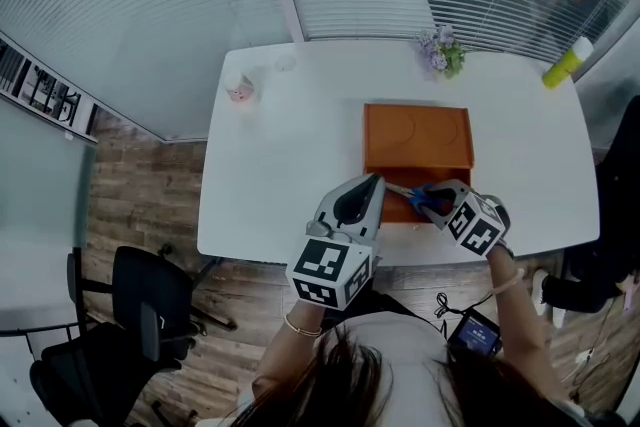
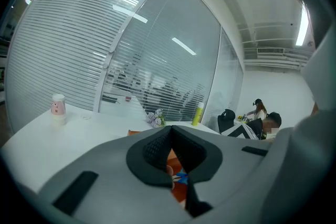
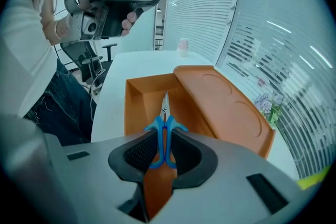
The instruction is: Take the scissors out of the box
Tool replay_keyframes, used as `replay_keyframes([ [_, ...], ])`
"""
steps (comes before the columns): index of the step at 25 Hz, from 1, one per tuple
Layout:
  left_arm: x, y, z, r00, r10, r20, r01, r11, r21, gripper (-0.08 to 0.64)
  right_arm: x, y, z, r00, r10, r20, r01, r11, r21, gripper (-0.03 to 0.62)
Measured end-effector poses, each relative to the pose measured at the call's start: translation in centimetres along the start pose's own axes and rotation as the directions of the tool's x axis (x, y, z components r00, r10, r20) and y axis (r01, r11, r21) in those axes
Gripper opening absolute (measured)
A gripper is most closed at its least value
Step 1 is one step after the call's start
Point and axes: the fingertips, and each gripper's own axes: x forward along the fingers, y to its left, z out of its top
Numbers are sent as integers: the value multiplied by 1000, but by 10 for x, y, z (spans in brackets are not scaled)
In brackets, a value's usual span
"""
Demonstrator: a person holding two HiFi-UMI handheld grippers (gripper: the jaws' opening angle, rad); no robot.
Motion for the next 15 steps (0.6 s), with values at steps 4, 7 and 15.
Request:
replay_keyframes([
  [4, -6, -8, 2, 1000, 2, 9, -2, 1000, 7, 17, -10, 2, 1, 999, -25, 26, 25, 1000, 10, 110],
  [7, -11, -16, 4, 1000, 2, 16, -2, 1000, 11, 17, -18, 2, 4, 997, -49, 53, 48, 999, 27, 110],
  [15, -23, -35, 8, 999, 0, 34, -1, 1000, 31, 17, -38, 9, 8, 987, -97, 128, 82, 990, 116, 110],
])
